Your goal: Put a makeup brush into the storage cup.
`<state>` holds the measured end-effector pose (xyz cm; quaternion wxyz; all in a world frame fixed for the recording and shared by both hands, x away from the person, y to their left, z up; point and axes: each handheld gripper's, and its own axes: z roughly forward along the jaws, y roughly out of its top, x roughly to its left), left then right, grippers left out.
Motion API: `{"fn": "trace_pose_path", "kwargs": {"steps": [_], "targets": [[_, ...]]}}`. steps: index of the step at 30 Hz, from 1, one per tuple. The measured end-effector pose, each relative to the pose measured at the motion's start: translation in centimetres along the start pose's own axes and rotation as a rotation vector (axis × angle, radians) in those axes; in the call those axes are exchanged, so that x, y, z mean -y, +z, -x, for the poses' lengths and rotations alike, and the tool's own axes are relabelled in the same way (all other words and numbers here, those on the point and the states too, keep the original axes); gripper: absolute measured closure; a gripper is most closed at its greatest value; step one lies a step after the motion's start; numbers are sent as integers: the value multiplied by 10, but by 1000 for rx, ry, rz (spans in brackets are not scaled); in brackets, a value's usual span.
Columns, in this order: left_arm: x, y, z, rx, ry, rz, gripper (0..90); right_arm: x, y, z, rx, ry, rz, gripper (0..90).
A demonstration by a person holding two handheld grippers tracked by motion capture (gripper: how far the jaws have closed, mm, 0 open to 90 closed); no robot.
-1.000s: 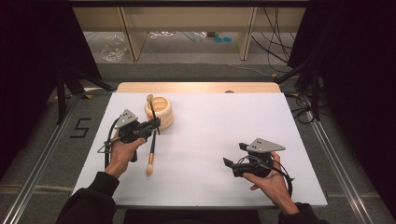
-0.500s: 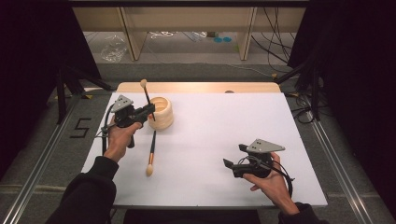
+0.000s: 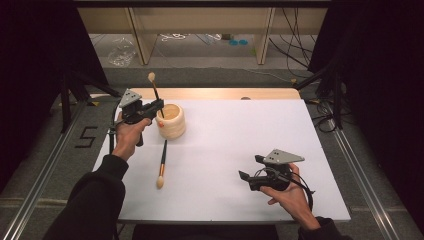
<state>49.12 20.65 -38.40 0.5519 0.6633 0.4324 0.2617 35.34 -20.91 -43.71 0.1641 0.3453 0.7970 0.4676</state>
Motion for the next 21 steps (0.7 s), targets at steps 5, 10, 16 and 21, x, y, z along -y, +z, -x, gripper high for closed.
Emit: {"fn": "trace_pose_path", "kwargs": {"steps": [5, 10, 16, 21], "targets": [[-1, 10, -3, 0, -23, -9, 836, 0, 1, 0, -3, 6, -2, 199], [-2, 19, -7, -19, -36, -7, 836, 0, 0, 0, -1, 5, -1, 202], [5, 30, -9, -40, -21, -30, 836, 1, 1, 0, -4, 10, -2, 203], [6, 34, -7, -32, -28, -27, 836, 1, 1, 0, -4, 6, -8, 204]]}}
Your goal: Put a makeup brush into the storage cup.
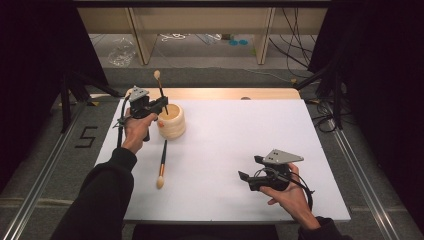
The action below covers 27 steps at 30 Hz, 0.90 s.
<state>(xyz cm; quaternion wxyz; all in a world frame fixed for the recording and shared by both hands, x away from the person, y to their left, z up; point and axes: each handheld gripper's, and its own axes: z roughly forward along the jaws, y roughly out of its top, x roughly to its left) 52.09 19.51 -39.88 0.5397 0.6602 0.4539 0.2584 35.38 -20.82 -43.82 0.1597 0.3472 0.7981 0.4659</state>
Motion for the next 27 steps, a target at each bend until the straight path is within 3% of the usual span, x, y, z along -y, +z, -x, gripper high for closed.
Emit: {"fn": "trace_pose_path", "kwargs": {"steps": [14, 27], "targets": [[12, 12, -1, -18, 27, -20, 835, 1, 0, 0, -7, -6, -8, 209], [22, 14, -5, -44, -10, -35, 833, 0, 1, -1, -13, -6, -14, 211]]}}
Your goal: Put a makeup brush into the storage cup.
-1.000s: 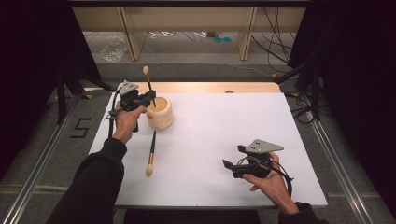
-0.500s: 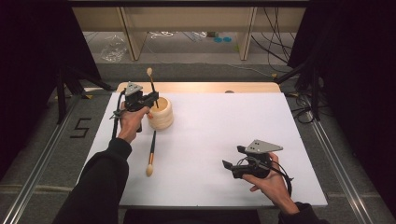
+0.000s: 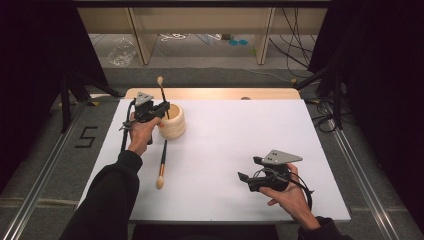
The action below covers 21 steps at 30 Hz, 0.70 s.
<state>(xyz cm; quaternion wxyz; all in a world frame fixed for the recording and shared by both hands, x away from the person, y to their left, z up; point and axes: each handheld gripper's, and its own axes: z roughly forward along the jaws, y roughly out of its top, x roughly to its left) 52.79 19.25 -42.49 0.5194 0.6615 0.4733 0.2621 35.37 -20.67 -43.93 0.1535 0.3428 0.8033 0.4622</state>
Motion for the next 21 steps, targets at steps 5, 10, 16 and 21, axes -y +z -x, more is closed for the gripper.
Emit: {"fn": "trace_pose_path", "kwargs": {"steps": [5, 10, 16, 21], "targets": [[3, 1, -1, 6, 7, -7, 821, 0, 2, -1, -7, -2, -1, 211], [3, 2, 1, -12, 24, -16, 616, 0, 1, -2, -16, 5, -6, 209], [0, -4, 4, -20, 33, -30, 388, 0, 2, -1, -17, -11, -10, 208], [-2, -12, 9, -15, 72, -72, 285, 0, 3, -1, -19, -10, -12, 208]]}}
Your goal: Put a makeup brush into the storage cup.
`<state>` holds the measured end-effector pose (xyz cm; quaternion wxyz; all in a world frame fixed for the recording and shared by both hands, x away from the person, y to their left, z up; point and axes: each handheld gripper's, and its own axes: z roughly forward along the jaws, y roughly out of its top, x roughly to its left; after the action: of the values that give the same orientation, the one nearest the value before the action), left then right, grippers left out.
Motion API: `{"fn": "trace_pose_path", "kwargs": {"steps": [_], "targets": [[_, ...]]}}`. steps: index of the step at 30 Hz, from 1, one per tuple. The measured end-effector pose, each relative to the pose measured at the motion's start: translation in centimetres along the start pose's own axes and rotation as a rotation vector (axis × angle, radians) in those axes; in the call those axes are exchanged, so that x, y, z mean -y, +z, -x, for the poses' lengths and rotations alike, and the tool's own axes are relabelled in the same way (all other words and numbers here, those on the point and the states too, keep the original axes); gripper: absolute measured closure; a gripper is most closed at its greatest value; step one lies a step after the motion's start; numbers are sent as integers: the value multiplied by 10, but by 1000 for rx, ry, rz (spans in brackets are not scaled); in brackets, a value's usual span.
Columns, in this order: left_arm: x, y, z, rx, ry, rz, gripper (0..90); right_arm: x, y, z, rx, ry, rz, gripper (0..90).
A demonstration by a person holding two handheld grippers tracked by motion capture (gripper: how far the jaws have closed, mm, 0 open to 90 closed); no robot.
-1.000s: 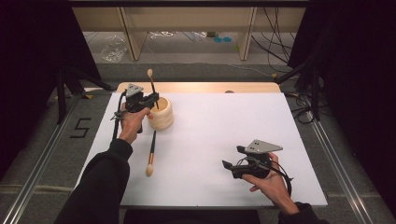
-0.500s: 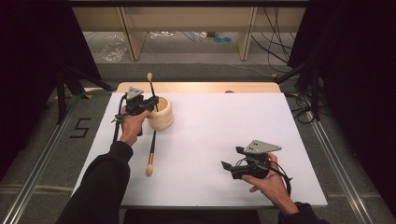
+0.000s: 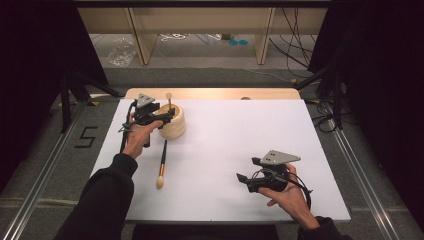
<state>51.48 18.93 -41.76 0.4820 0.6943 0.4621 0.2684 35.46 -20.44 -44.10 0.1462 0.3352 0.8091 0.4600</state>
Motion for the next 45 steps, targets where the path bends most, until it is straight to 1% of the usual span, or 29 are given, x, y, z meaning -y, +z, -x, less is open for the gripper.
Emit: {"fn": "trace_pose_path", "kwargs": {"steps": [1, 3, 5, 7, 8, 10, 11, 12, 13, 14, 16, 17, 18, 20, 21, 23, 25, 26, 28, 29, 32, 36, 37, 38, 41, 42, 45], "targets": [[-1, -2, 1, -3, 8, -6, 268, 0, 0, 0, 0, 4, -7, 206], [-2, -8, 3, -13, 5, -23, 256, 0, 0, 0, 0, 4, -7, 206], [-5, -15, 3, -30, -15, -55, 237, 0, 0, 0, -1, 2, -3, 207], [-6, -23, 4, -31, -27, -69, 225, 0, 0, 0, -2, 2, -8, 207], [-6, -28, 4, -35, -14, -90, 222, 0, 0, 0, -2, 1, -7, 207], [-5, -34, 6, -27, -9, -125, 218, 0, 0, 0, -3, -1, -2, 207], [-4, -38, 7, -12, 8, -159, 216, 0, 0, -1, -2, -2, -2, 207], [-1, -41, 10, -11, 12, -166, 217, 0, 0, -1, -3, -5, -5, 207], [1, -44, 12, -6, 28, -182, 218, 0, 0, -1, -3, -7, -5, 207], [4, -45, 14, 5, 34, -209, 222, 0, 1, -1, -3, -7, -5, 207], [10, -49, 18, 24, 28, -237, 222, 0, 1, -1, -6, -5, -7, 206], [13, -50, 20, 31, 21, -240, 222, 0, 1, -1, -6, -7, -8, 206], [16, -51, 21, 39, 23, -254, 223, 0, 1, -1, -6, -8, -5, 206], [21, -52, 25, 52, 22, -266, 223, 0, 1, -1, -6, -8, -5, 207], [24, -54, 26, 64, 12, -279, 223, 0, 1, -1, -7, -6, -7, 207], [26, -56, 28, 65, 26, -283, 222, 0, 1, -1, -6, -5, -9, 207], [30, -57, 29, 63, 47, -303, 220, 0, 1, -1, -5, -6, -6, 207], [32, -58, 30, 64, 48, -305, 218, 0, 1, -1, -5, -6, -9, 207], [35, -61, 30, 73, 59, -330, 210, 0, 1, -1, -5, -6, -9, 207], [39, -62, 31, 77, 57, -344, 191, 0, 1, -1, -6, -6, -8, 207], [46, -66, 36, 73, 96, -373, 181, 0, 1, -1, -9, -11, -9, 207], [50, -68, 38, 71, 101, -376, 180, 0, 1, -1, -12, -11, -8, 207], [51, -70, 38, 72, 117, -386, 180, 0, 1, -2, -9, -10, -12, 208], [52, -70, 38, 74, 116, -387, 180, 0, 1, -2, -14, -4, -16, 208], [55, -71, 39, 76, 128, -398, 182, 0, 2, -2, -11, -12, -16, 209], [57, -71, 39, 81, 137, -409, 185, 0, 1, -2, -11, -9, -15, 209], [60, -71, 40, 94, 128, -412, 193, 0, 1, -2, -14, -6, -18, 209]]}}
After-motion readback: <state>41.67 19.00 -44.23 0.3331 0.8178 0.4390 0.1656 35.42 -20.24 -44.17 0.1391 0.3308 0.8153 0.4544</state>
